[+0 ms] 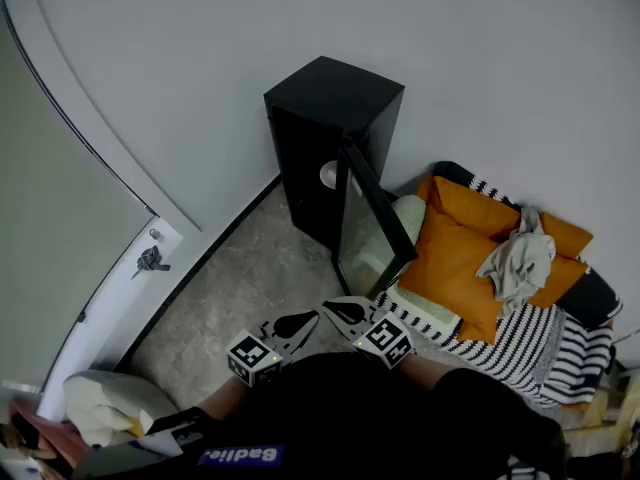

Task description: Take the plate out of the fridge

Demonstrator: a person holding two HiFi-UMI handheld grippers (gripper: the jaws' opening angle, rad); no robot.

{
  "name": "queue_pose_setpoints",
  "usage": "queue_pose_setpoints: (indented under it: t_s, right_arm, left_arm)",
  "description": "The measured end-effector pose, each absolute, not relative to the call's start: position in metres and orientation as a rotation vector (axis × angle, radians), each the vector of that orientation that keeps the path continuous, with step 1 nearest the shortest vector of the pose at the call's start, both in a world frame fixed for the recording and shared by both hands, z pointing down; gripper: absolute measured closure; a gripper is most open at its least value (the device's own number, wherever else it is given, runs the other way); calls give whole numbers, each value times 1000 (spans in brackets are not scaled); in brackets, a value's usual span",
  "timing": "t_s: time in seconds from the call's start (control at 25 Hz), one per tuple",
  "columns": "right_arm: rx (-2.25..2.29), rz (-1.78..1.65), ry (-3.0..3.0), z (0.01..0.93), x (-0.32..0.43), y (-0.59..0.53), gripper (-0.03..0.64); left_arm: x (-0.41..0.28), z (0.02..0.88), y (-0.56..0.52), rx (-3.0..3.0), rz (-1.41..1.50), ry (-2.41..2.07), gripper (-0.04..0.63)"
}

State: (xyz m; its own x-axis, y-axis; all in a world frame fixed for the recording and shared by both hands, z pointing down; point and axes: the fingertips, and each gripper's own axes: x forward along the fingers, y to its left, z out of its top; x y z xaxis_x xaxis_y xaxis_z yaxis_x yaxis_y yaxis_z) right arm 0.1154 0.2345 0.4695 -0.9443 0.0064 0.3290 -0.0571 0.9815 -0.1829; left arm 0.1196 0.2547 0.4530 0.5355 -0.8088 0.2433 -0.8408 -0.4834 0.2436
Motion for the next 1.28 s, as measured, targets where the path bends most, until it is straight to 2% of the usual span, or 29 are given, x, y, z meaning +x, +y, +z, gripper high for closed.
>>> queue_pose_setpoints:
  t_s: [1.28]
  right_arm:
    - [-153, 324, -2807, 475, 141, 220, 606]
  left_arm:
    - [139, 465, 237, 2280, 117, -1535, 589]
